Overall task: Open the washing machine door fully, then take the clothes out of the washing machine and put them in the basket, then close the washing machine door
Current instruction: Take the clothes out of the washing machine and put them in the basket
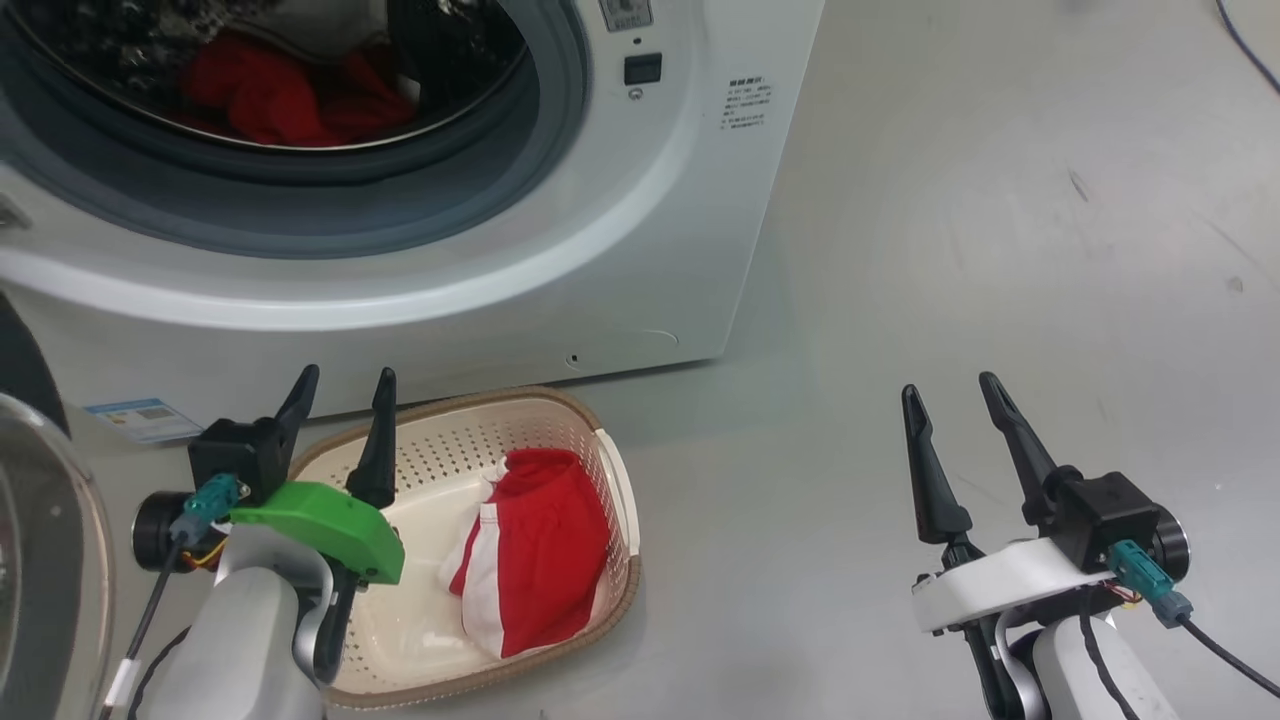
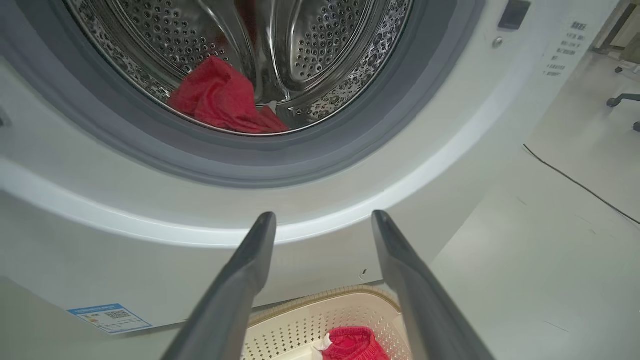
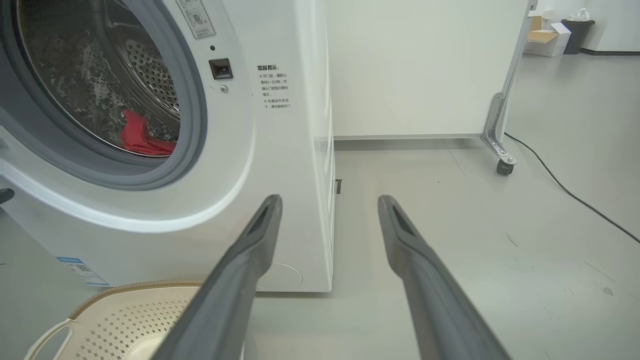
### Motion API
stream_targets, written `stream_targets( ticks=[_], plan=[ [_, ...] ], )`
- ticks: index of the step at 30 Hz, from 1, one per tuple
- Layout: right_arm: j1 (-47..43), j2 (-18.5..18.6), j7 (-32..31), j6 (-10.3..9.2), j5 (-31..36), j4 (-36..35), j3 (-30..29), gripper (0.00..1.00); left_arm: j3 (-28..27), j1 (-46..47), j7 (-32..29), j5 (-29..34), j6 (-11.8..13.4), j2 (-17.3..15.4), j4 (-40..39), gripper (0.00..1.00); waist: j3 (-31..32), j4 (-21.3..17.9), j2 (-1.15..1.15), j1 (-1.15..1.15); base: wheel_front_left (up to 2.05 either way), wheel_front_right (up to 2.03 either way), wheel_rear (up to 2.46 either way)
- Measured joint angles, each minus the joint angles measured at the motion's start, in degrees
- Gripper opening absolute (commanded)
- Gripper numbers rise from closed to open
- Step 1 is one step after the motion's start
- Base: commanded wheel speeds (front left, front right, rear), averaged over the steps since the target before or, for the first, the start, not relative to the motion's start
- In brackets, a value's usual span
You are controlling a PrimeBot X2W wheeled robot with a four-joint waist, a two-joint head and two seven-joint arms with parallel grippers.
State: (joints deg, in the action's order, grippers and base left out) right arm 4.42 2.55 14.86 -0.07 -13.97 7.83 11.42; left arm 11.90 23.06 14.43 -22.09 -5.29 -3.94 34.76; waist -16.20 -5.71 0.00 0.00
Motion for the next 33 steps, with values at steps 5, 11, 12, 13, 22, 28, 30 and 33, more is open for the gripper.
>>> stream_targets(
  ticks=[5, 11, 12, 13, 22, 28, 30, 33],
  plan=[
    [-2.1, 0.0, 0.0, 0.00, 0.0, 0.5, -0.4, 1.00, 0.1, -3.5, 0.0, 1.6, 0.0, 0.1, -4.3, 1.00, 3.9, 1.4, 0.00, 0.00, 0.00, 0.00, 0.00],
    [-4.1, 0.0, 0.0, 0.00, -0.1, 1.1, -0.5, 1.00, 0.1, -7.3, 0.0, 3.1, 0.4, 0.2, -8.7, 1.00, 7.8, 3.3, 0.00, 0.00, 0.00, 0.00, 0.00],
    [-4.4, 0.0, 0.0, 0.00, -0.1, 1.3, -0.6, 1.00, 0.1, -7.9, 0.0, 3.2, 0.4, 0.2, -9.5, 1.00, 8.3, 3.6, 0.00, 0.00, 0.00, 0.00, 0.00],
    [-4.7, 0.0, 0.0, 0.00, -0.1, 1.4, -0.6, 1.00, 0.0, -8.5, 0.0, 3.3, 0.5, 0.2, -10.3, 1.00, 8.9, 3.9, 0.00, 0.00, 0.00, 0.00, 0.00],
    [-6.5, -0.1, 0.0, 0.00, -0.1, 1.8, -0.9, 1.00, 0.1, -14.6, 0.0, 4.1, 1.0, 0.2, -15.2, 1.00, 13.2, 6.3, 0.00, 0.00, 0.00, 0.00, 0.00],
    [-8.1, -0.1, 0.0, 0.00, -0.1, 1.8, -0.9, 1.00, -0.1, -19.3, 0.0, 4.3, 2.1, 0.2, -17.6, 1.00, 15.6, 7.2, 0.00, 0.00, 0.00, 0.00, 0.00],
    [-8.7, -0.1, 0.0, 0.00, -0.1, 1.8, -0.9, 1.00, -0.2, -20.7, 0.0, 4.6, 2.5, 0.2, -18.5, 1.00, 16.2, 7.4, 0.00, 0.00, 0.00, 0.00, 0.00],
    [-9.2, -0.1, 0.0, 0.00, -0.1, 1.7, -1.0, 1.00, -0.2, -22.4, 0.0, 4.6, 2.7, 0.2, -19.5, 1.00, 16.9, 7.6, 0.00, 0.00, 0.00, 0.00, 0.00]
  ],
)
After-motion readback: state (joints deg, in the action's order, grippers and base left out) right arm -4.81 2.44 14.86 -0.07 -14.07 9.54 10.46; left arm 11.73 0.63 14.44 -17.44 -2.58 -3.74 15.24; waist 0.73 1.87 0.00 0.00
